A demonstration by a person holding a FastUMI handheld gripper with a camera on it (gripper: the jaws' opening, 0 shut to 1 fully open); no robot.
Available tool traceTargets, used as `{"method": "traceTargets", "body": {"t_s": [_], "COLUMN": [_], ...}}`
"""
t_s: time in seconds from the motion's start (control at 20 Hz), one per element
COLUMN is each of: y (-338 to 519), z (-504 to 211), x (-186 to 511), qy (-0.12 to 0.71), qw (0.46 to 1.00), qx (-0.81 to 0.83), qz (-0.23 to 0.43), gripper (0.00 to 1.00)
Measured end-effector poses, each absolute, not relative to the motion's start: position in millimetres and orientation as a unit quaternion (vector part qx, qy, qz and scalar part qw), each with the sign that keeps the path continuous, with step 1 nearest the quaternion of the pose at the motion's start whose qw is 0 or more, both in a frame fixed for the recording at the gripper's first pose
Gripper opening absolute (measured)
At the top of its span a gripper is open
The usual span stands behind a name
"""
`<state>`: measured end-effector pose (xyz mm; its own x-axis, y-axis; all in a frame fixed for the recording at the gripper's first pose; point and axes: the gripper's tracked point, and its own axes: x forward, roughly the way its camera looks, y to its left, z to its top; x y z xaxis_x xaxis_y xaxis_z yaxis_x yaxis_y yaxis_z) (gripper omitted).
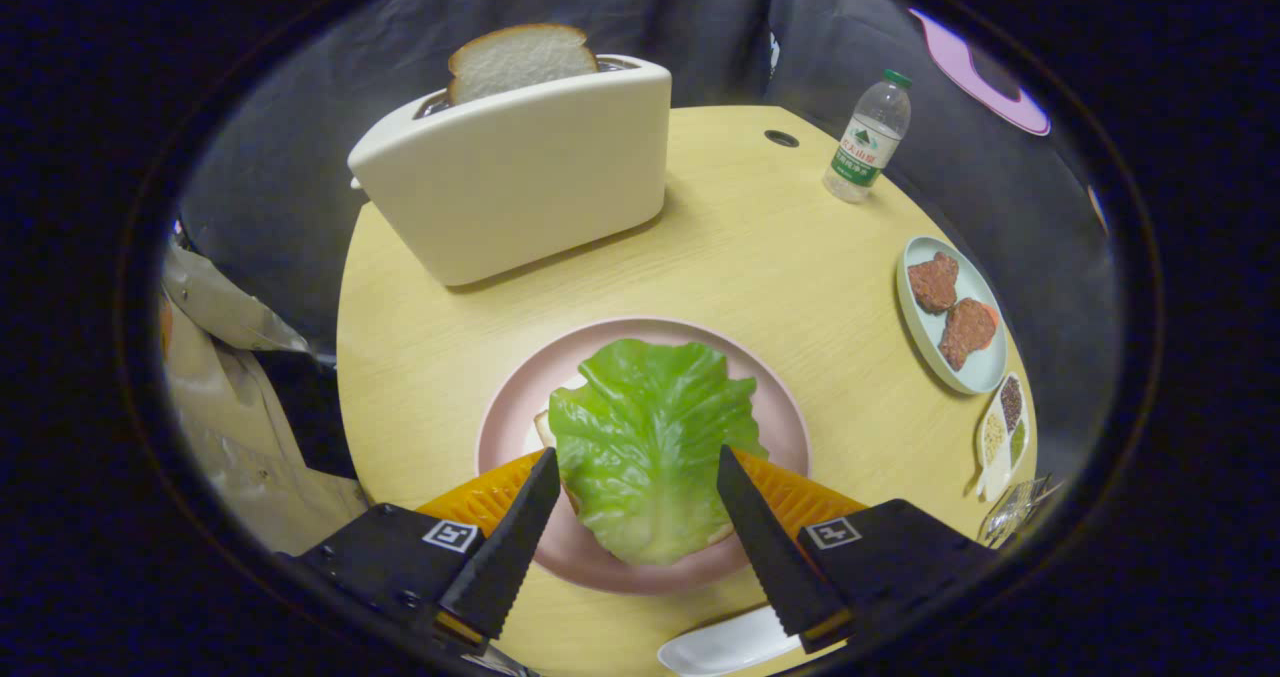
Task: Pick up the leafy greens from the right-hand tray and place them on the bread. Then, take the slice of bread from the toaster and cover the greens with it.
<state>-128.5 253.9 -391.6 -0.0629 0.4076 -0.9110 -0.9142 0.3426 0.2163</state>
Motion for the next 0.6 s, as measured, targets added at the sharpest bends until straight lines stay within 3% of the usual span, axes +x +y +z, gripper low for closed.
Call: {"method": "traceTargets", "body": {"t_s": [0.1, 0.6], "y": [257, 316], "z": [-385, -313], "x": [-125, -101], "qy": [0.509, 0.476], "qw": [0.647, 0.708], "qx": [-0.243, -0.165], "qz": [0.512, 0.495], "gripper": [1.0, 1.0]}}
